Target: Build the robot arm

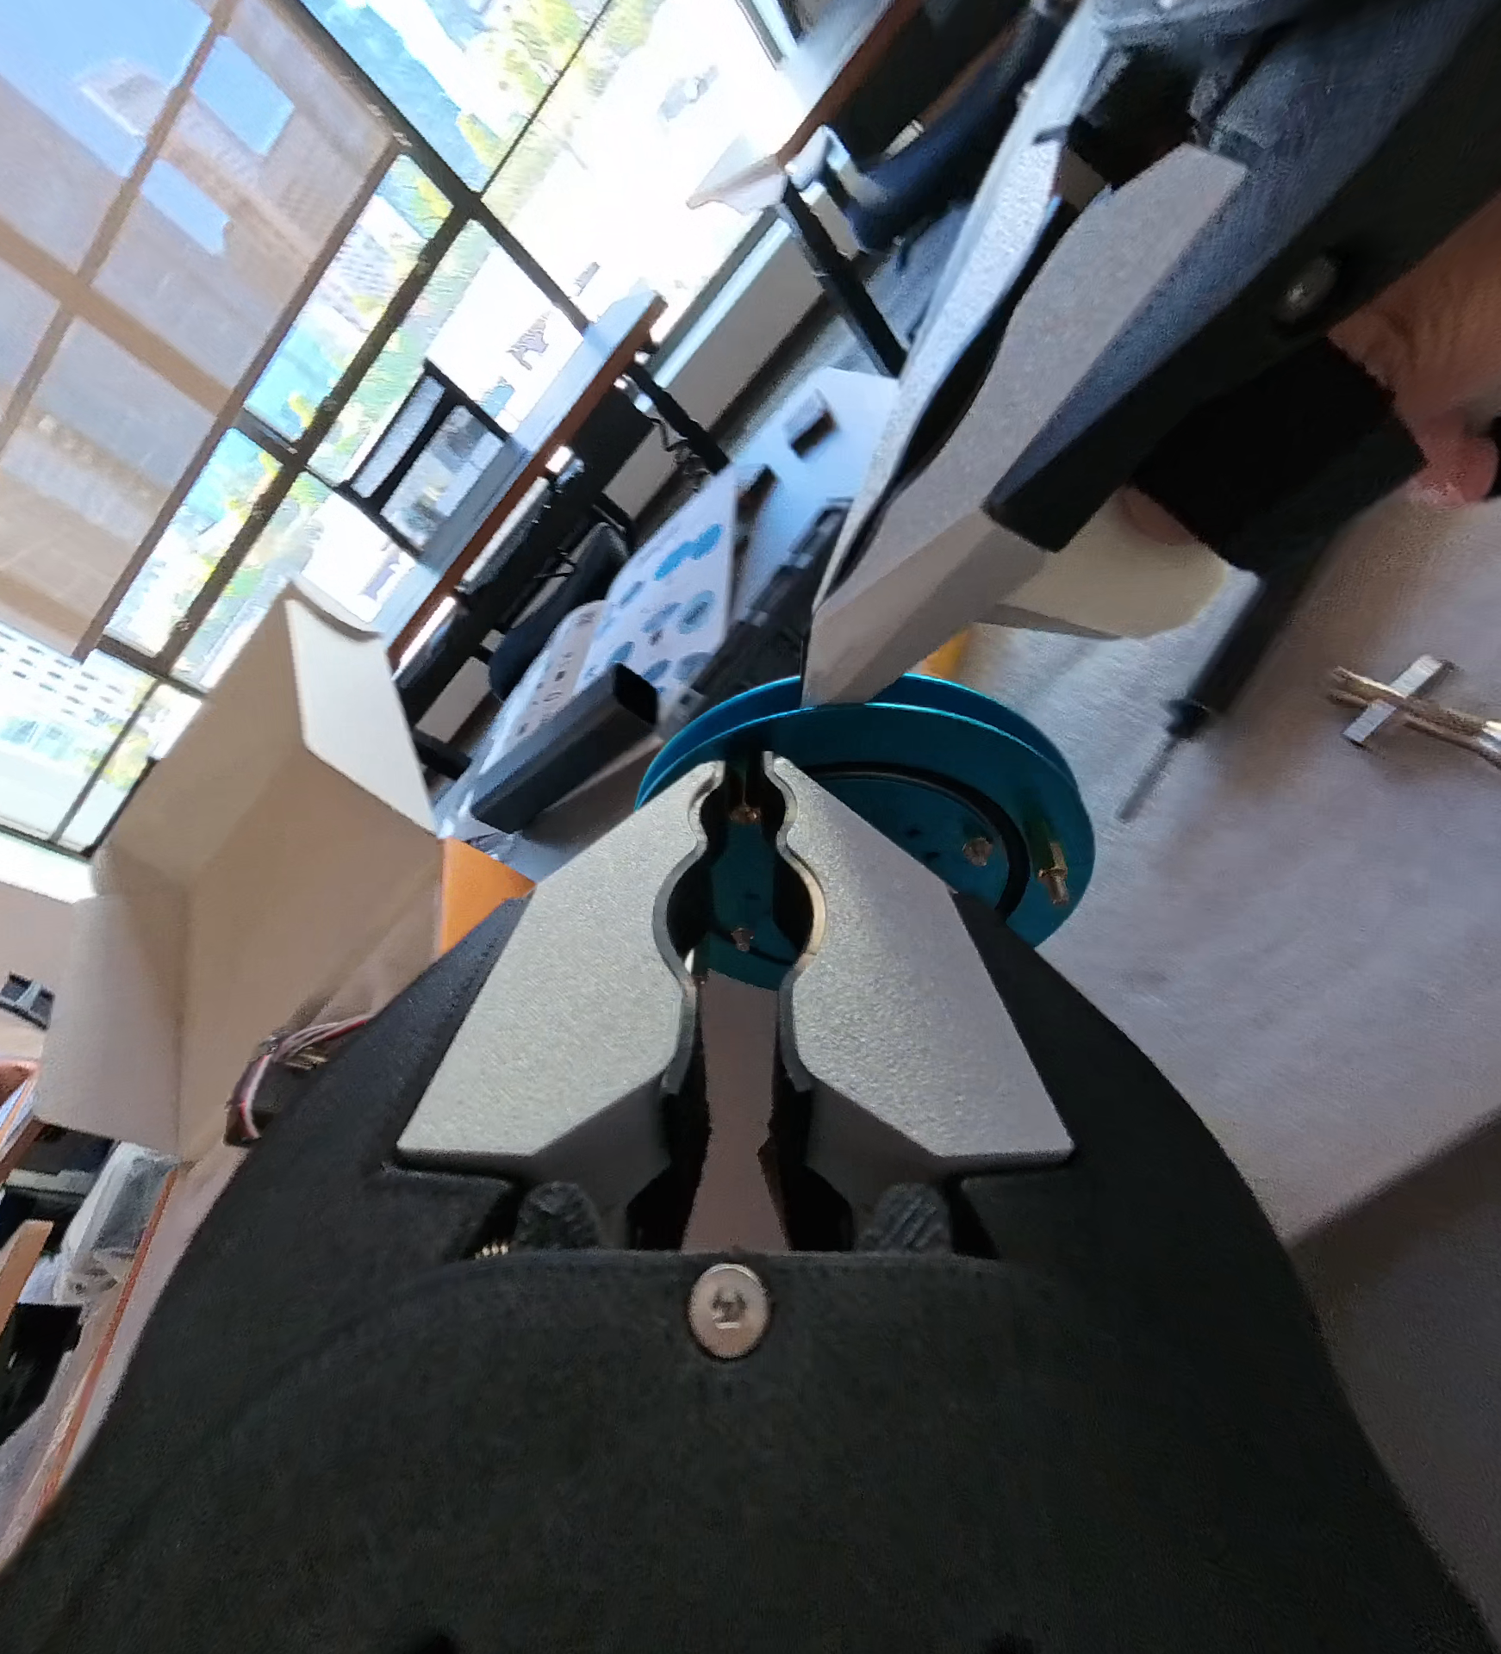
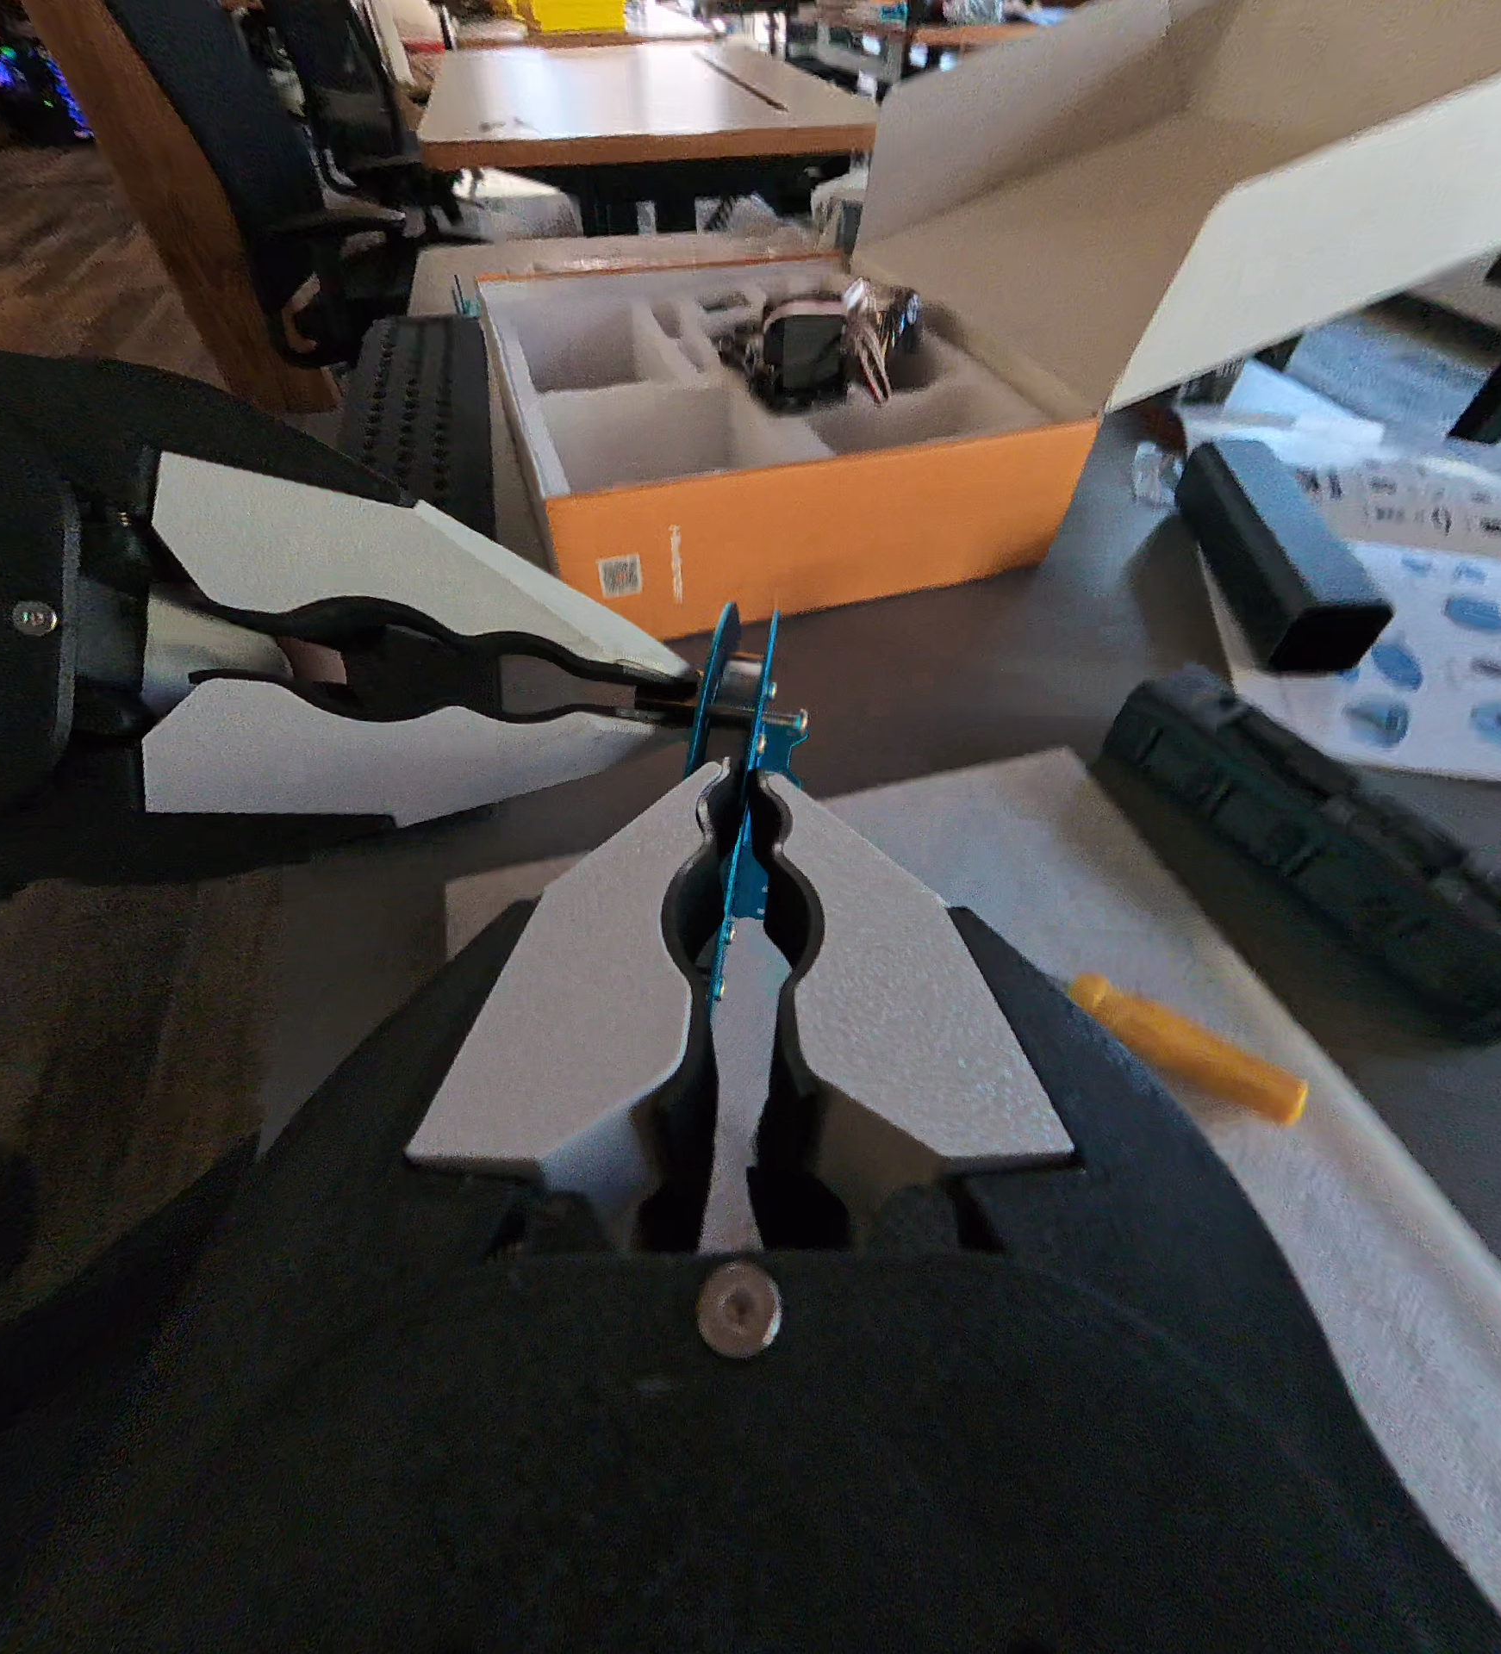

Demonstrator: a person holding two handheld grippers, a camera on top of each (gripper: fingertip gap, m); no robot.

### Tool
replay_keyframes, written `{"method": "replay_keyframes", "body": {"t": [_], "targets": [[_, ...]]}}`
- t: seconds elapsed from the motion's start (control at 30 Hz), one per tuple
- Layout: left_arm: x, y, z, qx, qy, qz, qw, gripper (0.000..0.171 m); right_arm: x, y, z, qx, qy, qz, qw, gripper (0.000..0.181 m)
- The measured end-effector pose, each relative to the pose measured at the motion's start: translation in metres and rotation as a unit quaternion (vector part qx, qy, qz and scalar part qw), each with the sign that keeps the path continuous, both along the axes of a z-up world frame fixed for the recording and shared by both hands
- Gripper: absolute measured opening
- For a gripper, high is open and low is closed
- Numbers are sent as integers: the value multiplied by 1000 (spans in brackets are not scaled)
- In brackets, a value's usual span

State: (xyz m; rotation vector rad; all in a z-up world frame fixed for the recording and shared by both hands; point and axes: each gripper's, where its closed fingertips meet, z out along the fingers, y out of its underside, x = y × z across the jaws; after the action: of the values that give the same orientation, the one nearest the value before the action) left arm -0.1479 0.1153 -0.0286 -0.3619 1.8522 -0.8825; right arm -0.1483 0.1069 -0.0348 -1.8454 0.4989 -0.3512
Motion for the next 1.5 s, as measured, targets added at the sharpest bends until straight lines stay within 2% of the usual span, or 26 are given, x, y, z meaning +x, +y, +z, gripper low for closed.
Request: {"method": "replay_keyframes", "body": {"t": [0.07,0.13,0.27,0.53,0.7,0.8,0.93,1.03,1.2,1.3,1.4,1.5], "targets": [[-14,-8,-14,18,0,-9,1000,3,-14,-9,-13,-4,18,-10,1000,0],[-30,-16,-16,26,-17,-19,999,3,-29,-16,-16,-2,25,-6,1000,0],[-53,-31,-22,20,-7,-19,1000,4,-50,-30,-26,-37,-1,-15,999,0],[-82,-55,-36,-70,23,15,997,5,-76,-53,-47,-2,28,-19,999,3],[-93,-63,-43,-131,53,-8,990,4,-85,-59,-55,20,32,-18,999,3],[-97,-65,-45,-219,110,-34,969,4,-87,-60,-57,31,34,-14,999,4],[-101,-64,-46,-348,183,-59,917,4,-89,-59,-59,52,52,0,997,5],[-100,-65,-45,-404,204,-68,889,4,-88,-60,-59,61,63,15,996,5],[-90,-73,-36,-438,184,-73,877,9,-77,-69,-59,105,124,35,986,4],[-90,-67,-31,-478,168,-56,860,21,-72,-76,-62,120,155,48,979,3],[-95,-61,-28,-508,142,-39,849,23,-68,-82,-64,124,168,58,976,3],[-97,-69,-27,-479,105,-22,871,21,-66,-82,-65,135,164,63,975,5]]}}
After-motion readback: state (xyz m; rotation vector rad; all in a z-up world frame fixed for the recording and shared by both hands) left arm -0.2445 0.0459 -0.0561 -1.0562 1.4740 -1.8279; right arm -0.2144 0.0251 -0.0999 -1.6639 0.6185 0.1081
